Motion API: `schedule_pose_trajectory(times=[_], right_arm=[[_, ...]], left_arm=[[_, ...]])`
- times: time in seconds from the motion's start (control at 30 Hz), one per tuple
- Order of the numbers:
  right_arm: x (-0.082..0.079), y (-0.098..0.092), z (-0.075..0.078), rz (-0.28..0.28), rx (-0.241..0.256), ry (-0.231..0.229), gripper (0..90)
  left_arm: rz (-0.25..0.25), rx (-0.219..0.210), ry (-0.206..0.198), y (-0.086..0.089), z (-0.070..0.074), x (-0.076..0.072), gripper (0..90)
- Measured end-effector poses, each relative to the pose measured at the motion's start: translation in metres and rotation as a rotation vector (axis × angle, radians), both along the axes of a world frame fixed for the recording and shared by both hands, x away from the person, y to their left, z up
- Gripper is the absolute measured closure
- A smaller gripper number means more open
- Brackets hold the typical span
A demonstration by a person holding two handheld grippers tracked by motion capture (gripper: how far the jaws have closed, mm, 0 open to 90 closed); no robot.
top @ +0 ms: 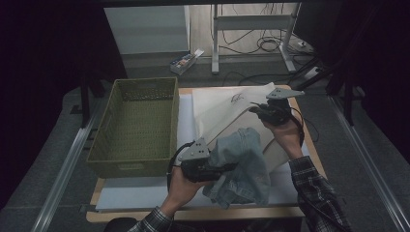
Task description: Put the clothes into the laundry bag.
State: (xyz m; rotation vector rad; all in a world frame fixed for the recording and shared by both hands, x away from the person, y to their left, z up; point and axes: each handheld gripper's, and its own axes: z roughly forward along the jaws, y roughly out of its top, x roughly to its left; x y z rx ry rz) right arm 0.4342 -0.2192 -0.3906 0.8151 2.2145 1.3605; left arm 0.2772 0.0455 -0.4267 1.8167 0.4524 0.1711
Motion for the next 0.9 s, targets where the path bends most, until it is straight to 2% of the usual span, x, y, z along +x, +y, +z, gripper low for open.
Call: schedule_pose_trajectory(times=[0.6, 0.9], right_arm=[[-0.004, 0.002, 0.004, 0.010, 0.002, -0.013, 85.2], [-0.005, 0.002, 0.006, 0.014, 0.007, -0.015, 85.1]], left_arm=[[0.038, 0.069, 0.026, -0.011, -0.016, 0.024, 59.0], [0.072, 0.074, 0.039, -0.013, -0.018, 0.034, 58.9]])
